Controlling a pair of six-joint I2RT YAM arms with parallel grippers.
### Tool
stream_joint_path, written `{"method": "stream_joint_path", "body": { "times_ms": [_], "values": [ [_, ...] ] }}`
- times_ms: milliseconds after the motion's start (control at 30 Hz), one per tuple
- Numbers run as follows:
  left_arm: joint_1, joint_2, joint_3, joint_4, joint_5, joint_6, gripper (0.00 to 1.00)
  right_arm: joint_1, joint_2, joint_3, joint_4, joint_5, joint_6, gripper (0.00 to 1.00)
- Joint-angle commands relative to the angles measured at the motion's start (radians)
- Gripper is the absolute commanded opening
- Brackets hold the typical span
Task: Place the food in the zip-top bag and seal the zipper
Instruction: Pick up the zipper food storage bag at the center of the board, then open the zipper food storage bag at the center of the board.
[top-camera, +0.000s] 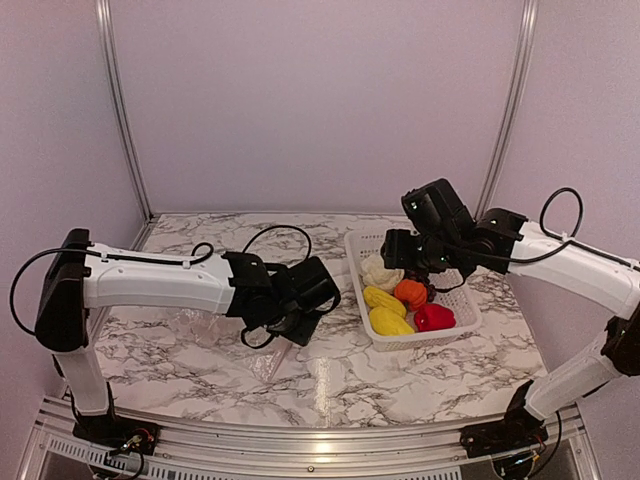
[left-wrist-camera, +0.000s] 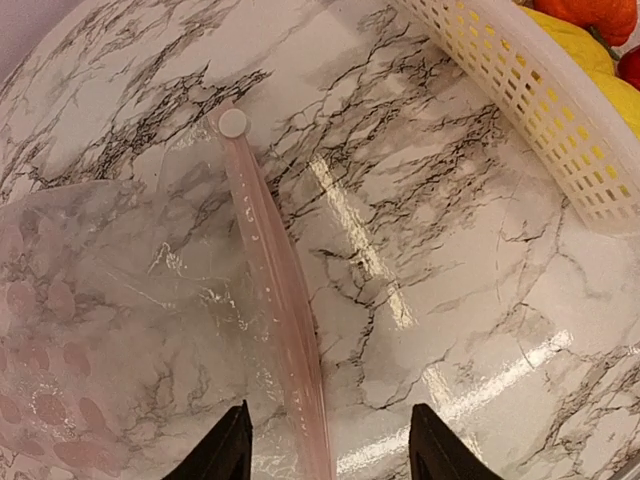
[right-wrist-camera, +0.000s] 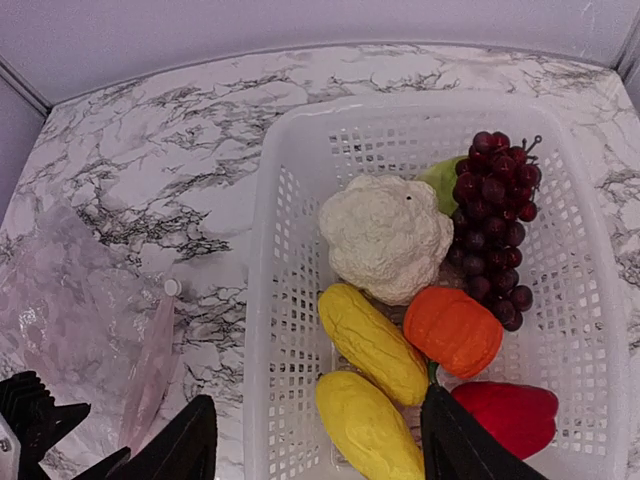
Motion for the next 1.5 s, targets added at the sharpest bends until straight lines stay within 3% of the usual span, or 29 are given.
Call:
{"method": "stream_joint_path", "body": {
  "times_ms": [0,100,500,667,767,867,1067,1467],
  "values": [
    [-0.028,0.144,0.139,-0.253,-0.060,-0.106,0.56,-0.006,-0.051,-0.038,0.026,0.020,0.001,0.66],
    [-0.031,0.224,0.198,-0.335,-0.103,-0.153,0.57,-0.006,-0.068,-0.061,0.034,0.010,0.001,0.66],
    [-0.031,0.355,0.246,-0.349,-0.165,-0.162,0.50,-0.007,-0.057,-0.048,0.049,-0.009,-0.038,0.66],
    [-0.027,0.365,0.262,-0.375,-0.216,-0.164,0.36,-0.007,-0.042,-0.035,0.049,-0.027,-0.043,0.66],
    [-0.014,0.324,0.249,-0.381,-0.244,-0.163,0.16,-0.008,-0.042,-0.035,0.051,-0.026,-0.043,0.67],
    [0.025,0.261,0.226,-0.380,-0.224,-0.171,0.06,-0.008,-0.040,-0.033,0.051,-0.025,-0.046,0.66],
    [0.052,0.097,0.234,-0.377,-0.222,-0.127,0.03,-0.007,-0.004,-0.009,0.081,-0.090,-0.067,0.66],
    [0.075,-0.097,0.267,-0.363,-0.225,-0.181,0.03,0.004,0.246,0.186,0.225,-0.468,-0.085,0.65]
  ]
}}
